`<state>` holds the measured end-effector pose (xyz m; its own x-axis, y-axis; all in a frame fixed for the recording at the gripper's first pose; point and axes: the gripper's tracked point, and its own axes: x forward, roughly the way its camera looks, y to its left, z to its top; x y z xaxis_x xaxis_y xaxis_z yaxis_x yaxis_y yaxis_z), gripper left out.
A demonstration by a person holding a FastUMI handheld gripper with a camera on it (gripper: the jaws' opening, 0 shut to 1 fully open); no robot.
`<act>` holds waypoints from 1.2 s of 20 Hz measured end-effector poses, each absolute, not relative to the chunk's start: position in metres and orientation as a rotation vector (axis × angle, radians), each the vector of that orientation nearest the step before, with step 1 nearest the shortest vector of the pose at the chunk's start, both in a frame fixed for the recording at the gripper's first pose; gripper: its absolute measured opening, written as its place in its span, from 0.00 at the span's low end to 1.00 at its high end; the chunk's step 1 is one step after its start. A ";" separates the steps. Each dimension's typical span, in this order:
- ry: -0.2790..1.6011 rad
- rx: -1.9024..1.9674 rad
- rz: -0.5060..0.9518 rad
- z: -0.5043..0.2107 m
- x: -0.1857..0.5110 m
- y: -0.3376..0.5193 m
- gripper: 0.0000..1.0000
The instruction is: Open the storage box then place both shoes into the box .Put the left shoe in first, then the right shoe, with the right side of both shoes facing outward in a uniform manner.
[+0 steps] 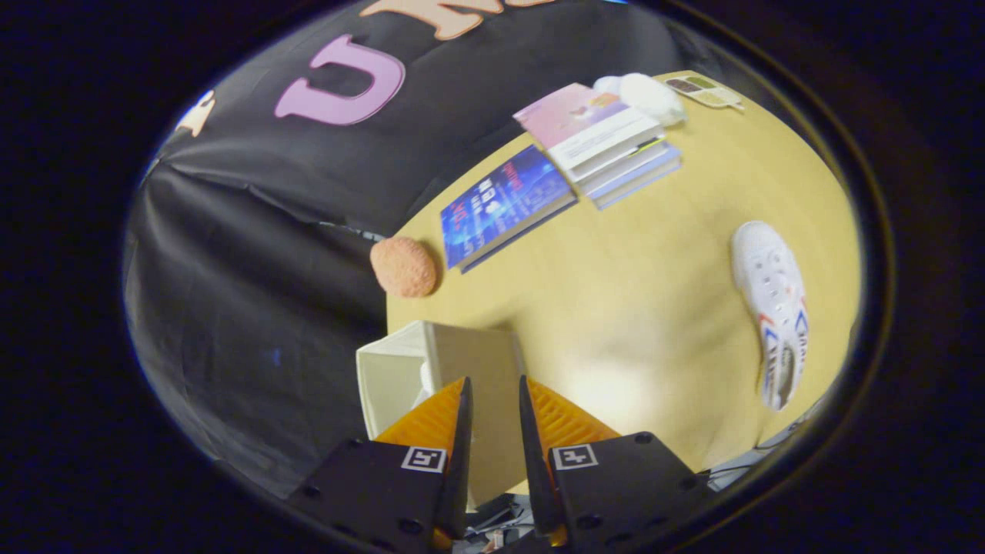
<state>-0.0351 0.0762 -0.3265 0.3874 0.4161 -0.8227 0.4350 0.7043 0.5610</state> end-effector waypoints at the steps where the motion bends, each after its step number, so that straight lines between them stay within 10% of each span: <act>1: 1.220 0.830 -0.042 -0.333 -0.043 0.053 0.36; 24: 1.461 0.567 -0.294 -0.472 -0.145 -0.146 0.36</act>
